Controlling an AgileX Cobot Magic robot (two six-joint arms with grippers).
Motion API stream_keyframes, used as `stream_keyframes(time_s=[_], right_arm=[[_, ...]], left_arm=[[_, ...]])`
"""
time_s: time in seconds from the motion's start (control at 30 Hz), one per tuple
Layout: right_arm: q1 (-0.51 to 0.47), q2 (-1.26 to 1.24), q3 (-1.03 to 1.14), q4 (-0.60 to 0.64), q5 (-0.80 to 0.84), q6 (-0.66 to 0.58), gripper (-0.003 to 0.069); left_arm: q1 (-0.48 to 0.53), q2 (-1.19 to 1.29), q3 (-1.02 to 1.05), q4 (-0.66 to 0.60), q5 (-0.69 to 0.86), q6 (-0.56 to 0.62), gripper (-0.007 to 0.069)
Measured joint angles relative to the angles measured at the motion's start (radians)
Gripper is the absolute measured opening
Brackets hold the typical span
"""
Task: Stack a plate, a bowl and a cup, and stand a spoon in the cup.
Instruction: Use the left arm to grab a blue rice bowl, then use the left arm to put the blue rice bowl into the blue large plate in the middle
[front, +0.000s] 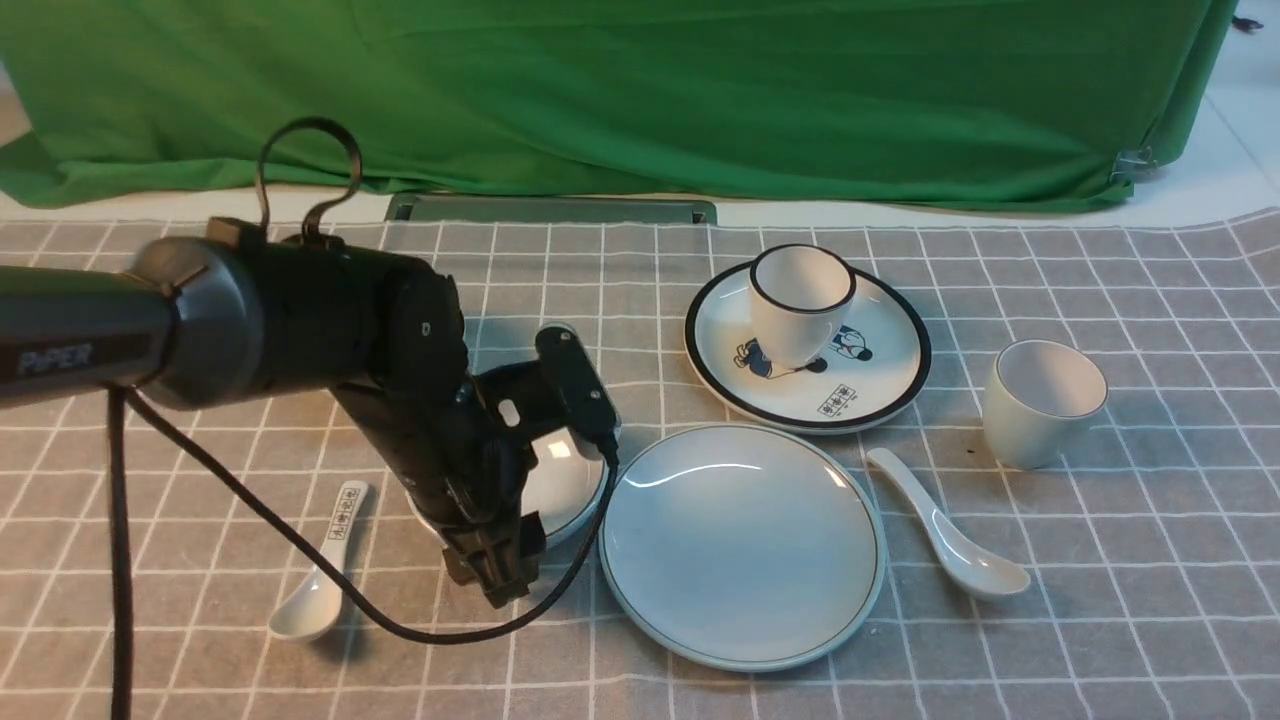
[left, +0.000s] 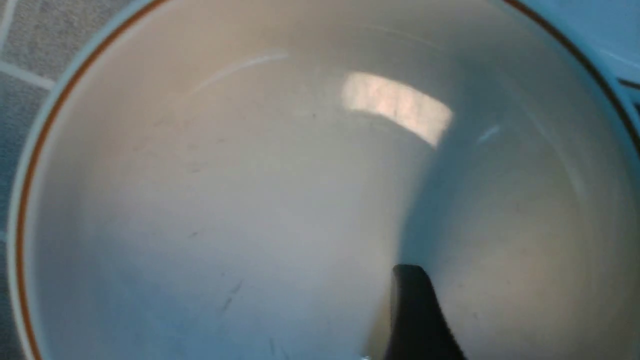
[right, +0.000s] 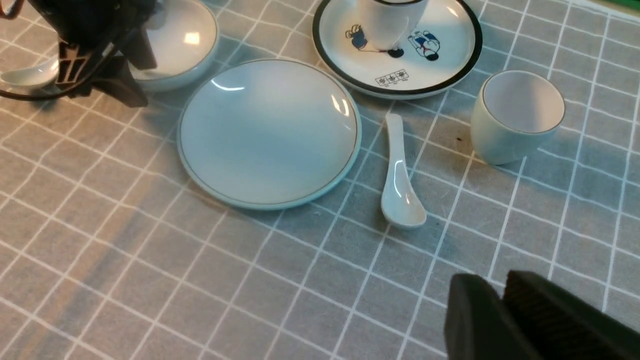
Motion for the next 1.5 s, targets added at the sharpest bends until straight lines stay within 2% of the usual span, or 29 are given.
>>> stream_keyframes(time_s=[0.1,0.13,0.17,0.23,0.33,0.37,0.43,0.5,0.63,0.7,0.8,1.0,1.27,1.4,1.47,1.5], right_arm=[[0.000,0.000,0.003,0.000,0.010,0.001,0.0136],[0.000,0.000,0.003,0.000,0.013,0.002,0.0136],[0.000,0.000,0.005,0.000,0.021,0.003,0.0138],[0.000,0.000,0.010,0.000,0.039,0.003,0.0140],[0.000,-0.001,0.011,0.000,0.050,0.004,0.0142],[0.000,-0.003,0.011,0.000,0.050,0.004,0.0142],[0.000,-0.004,0.011,0.000,0.049,0.004,0.0142],[0.000,-0.008,0.011,0.000,0.045,0.003,0.0142],[0.000,-0.008,0.011,0.000,0.041,0.003,0.0142],[0.000,-0.008,0.011,0.000,0.041,0.003,0.0142],[0.000,-0.008,0.011,0.000,0.044,0.003,0.0142],[0.000,-0.008,0.011,0.000,0.077,0.002,0.0143],[0.000,-0.009,0.011,0.000,0.089,0.005,0.0143],[0.000,-0.009,0.011,0.000,0.090,0.042,0.0165],[0.000,-0.009,0.011,0.000,0.093,0.067,0.0195],[0.000,-0.005,0.011,0.000,0.097,0.083,0.0246]], left_arm=[[-0.002,0.001,-0.002,-0.004,-0.006,0.009,0.0236],[-0.003,0.001,-0.003,-0.005,-0.008,0.009,0.0227],[-0.006,-0.004,-0.008,-0.009,-0.011,0.011,0.0162],[-0.009,-0.020,-0.018,-0.008,-0.007,0.013,0.0087],[-0.009,-0.045,-0.024,-0.001,0.015,0.007,0.0053],[-0.016,-0.075,-0.029,0.000,0.050,-0.033,0.0036],[-0.029,-0.097,-0.029,0.000,0.071,-0.063,0.0034],[-0.091,-0.147,-0.046,-0.002,0.086,-0.111,0.0033],[-0.266,-0.161,-0.099,-0.006,0.049,-0.141,0.0033],[-0.333,-0.134,-0.101,0.025,0.012,-0.153,0.0033],[-0.383,-0.094,-0.101,0.097,-0.028,-0.187,0.0033],[-0.408,0.001,-0.101,0.201,-0.075,-0.234,0.0033],[-0.409,0.022,-0.102,0.197,-0.123,-0.219,0.0043],[-0.409,0.022,-0.102,0.172,-0.129,-0.200,0.0130],[-0.409,0.022,-0.102,0.168,-0.129,-0.199,0.0188],[-0.409,0.022,-0.102,0.167,-0.130,-0.199,0.0243]])
